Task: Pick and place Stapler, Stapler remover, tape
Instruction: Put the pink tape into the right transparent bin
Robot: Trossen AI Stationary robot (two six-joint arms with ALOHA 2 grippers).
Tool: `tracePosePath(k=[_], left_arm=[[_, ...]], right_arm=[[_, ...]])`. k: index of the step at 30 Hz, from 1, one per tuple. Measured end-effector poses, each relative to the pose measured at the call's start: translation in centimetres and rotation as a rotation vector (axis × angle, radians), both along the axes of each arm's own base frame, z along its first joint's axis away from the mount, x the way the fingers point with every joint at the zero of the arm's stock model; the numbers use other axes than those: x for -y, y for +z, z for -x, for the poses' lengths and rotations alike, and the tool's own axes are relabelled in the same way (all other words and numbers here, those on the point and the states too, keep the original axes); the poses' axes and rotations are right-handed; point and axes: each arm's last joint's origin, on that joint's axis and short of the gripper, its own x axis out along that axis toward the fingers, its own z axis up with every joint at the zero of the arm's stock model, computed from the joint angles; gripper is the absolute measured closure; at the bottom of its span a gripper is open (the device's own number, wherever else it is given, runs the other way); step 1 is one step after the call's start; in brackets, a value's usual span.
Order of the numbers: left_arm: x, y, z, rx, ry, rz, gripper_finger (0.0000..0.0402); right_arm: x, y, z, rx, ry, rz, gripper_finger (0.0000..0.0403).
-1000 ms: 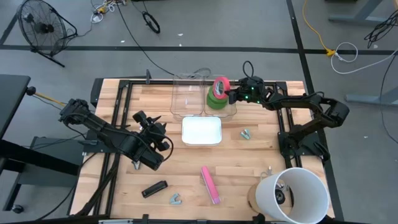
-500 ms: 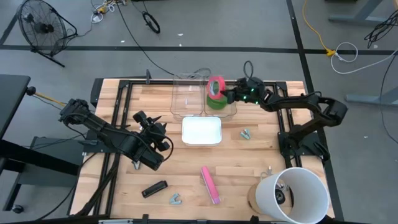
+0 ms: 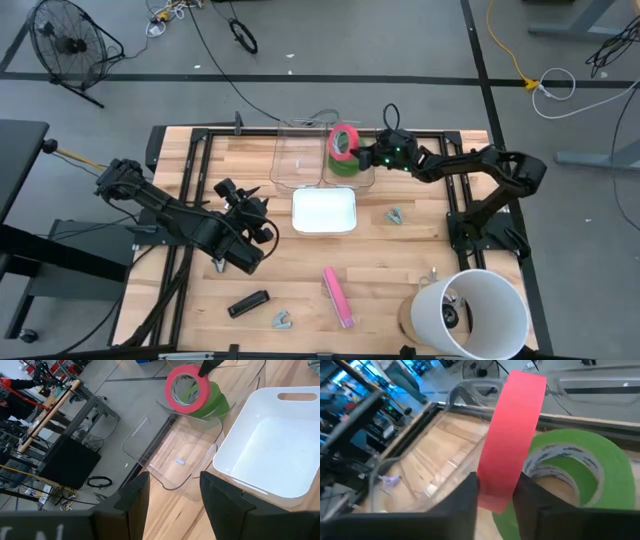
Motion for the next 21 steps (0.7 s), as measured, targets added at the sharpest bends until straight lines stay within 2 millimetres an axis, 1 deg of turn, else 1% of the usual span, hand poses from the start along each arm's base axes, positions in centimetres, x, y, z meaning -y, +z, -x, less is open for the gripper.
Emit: tracePosePath(k=[3,5,7,9,11,13,21], left_arm=[[0.0,0.0,0.0,0.000,0.000,0.000,0.0223],[0.0,0.0,0.0,0.001,0.000,0.000,0.0223],[0.0,0.0,0.0,0.001,0.000,0.000,0.0223],[0.0,0.0,0.0,0.001,0.000,0.001,0.0223],[0.0,0.0,0.0,0.001,0.000,0.001,0.0223],[0.0,0.0,0.0,0.001,0.000,0.001,0.0223],[0.0,0.0,0.0,0.001,0.000,0.001,0.0223]], right_arm=[[0.0,-0.6,0.3,-0.055,-0.020,-0.001,0.0232],[0.2,-0.6,0.4,-0.062,-0.032,0.019,0.0189],[0.5,-0.4,0.5,-0.054,-0.045,0.033,0.0155],[0.7,-0.4,0.7,-0.054,-0.064,0.032,0.0133],[1.1,-0.2,0.8,-0.035,-0.080,0.045,0.0122],[1.2,-0.2,0.9,-0.035,-0.090,0.047,0.0119],[1.4,-0.6,1.3,-0.072,-0.062,0.021,0.0136]])
